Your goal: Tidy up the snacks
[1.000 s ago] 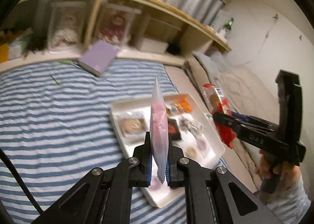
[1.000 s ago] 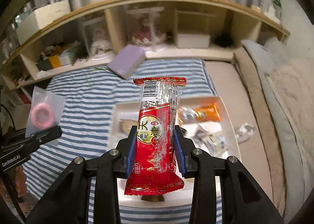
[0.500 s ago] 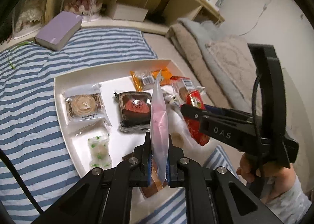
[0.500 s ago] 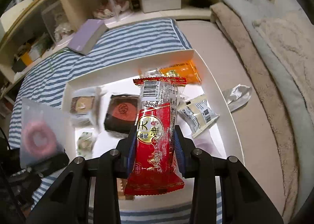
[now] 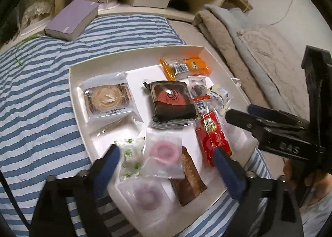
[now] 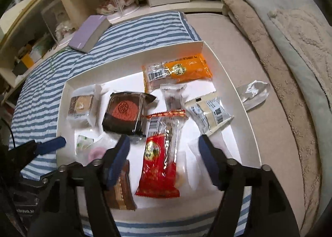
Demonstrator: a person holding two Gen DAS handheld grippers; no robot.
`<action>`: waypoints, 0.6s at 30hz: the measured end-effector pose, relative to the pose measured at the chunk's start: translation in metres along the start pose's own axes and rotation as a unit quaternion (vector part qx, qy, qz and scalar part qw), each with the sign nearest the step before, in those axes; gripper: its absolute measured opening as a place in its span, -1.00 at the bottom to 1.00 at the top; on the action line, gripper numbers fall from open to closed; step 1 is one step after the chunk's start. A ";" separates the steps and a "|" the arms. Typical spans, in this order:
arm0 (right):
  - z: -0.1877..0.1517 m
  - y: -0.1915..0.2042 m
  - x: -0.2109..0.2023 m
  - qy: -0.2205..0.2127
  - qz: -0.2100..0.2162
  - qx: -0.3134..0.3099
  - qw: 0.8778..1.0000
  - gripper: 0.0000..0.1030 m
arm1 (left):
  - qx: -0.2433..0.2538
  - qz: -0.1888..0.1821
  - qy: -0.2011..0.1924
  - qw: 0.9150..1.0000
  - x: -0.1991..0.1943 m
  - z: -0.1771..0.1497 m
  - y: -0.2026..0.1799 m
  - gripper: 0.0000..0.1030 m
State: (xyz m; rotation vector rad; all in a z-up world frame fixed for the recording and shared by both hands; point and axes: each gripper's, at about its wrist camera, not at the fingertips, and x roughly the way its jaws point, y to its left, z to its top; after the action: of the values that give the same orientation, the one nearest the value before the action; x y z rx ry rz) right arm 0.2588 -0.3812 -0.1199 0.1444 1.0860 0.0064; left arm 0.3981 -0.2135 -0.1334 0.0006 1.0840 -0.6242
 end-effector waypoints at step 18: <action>-0.017 0.017 -0.088 -0.077 0.013 -0.022 0.997 1.00 | 0.028 0.045 -0.048 0.997 -0.109 -0.028 -0.026 1.00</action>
State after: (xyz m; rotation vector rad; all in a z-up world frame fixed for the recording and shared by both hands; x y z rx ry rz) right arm 0.2039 -0.3692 -0.0481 0.1181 0.9299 0.0418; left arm 0.3282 -0.1747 -0.0493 0.0669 0.9674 -0.5685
